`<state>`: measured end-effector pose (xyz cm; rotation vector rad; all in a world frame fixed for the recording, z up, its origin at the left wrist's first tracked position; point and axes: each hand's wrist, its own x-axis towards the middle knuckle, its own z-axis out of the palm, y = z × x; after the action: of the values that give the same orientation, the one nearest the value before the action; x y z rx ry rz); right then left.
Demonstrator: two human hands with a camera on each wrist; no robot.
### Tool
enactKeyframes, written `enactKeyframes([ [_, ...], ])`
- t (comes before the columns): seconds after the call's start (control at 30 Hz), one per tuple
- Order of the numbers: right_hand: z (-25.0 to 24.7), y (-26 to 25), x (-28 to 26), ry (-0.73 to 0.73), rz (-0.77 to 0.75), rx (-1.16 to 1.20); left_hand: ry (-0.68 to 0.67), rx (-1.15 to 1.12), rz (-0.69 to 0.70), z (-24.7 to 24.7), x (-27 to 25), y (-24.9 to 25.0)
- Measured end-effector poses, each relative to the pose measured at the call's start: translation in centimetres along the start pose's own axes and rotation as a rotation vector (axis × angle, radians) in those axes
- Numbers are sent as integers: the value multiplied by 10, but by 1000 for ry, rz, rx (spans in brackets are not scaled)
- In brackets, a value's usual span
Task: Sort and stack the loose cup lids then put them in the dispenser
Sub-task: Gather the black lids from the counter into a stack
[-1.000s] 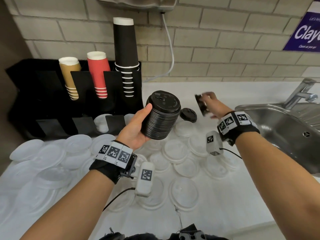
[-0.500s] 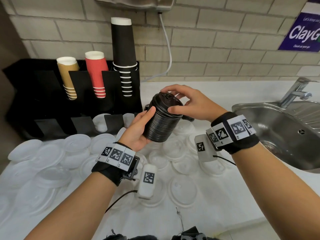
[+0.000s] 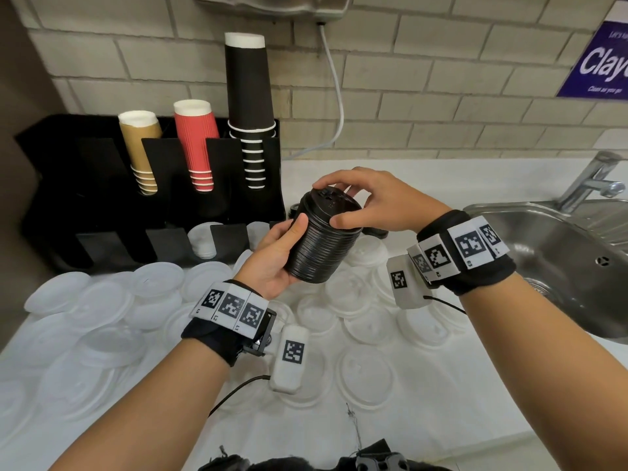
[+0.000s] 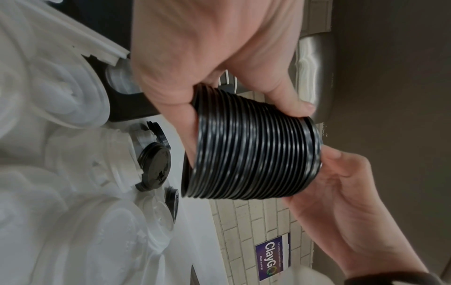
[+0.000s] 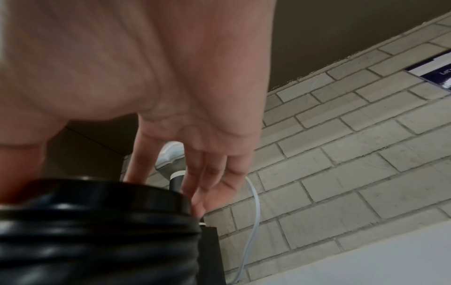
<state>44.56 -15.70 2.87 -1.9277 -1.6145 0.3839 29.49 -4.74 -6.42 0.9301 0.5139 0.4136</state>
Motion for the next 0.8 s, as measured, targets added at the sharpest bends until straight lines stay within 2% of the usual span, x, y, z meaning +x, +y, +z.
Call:
enactKeyframes([
  [0.13,-3,-3,3,-63,18,-31,-4,26,24,-2,0,1],
  [0.3,-3,-11,10,-42,-21,17,-51,-24,59,-7,2,9],
  [0.43,-7,-17,23,-61,-52,159,-129,-75,113,-15,6,17],
  [0.5,-9,-15,31,-20,-52,243,-147,-105,144,-21,8,21],
  [0.57,-6,-4,43,116,-3,355,-167,-146,160,-27,10,27],
  [0.63,3,15,62,167,169,325,-192,-181,178,-32,10,33],
  [0.67,10,26,71,91,272,199,-191,-194,188,-35,10,36],
  [0.73,27,48,88,-217,439,-142,-167,-197,209,-40,11,41],
  [0.8,45,63,99,-423,509,-339,-151,-181,217,-44,10,45],
])
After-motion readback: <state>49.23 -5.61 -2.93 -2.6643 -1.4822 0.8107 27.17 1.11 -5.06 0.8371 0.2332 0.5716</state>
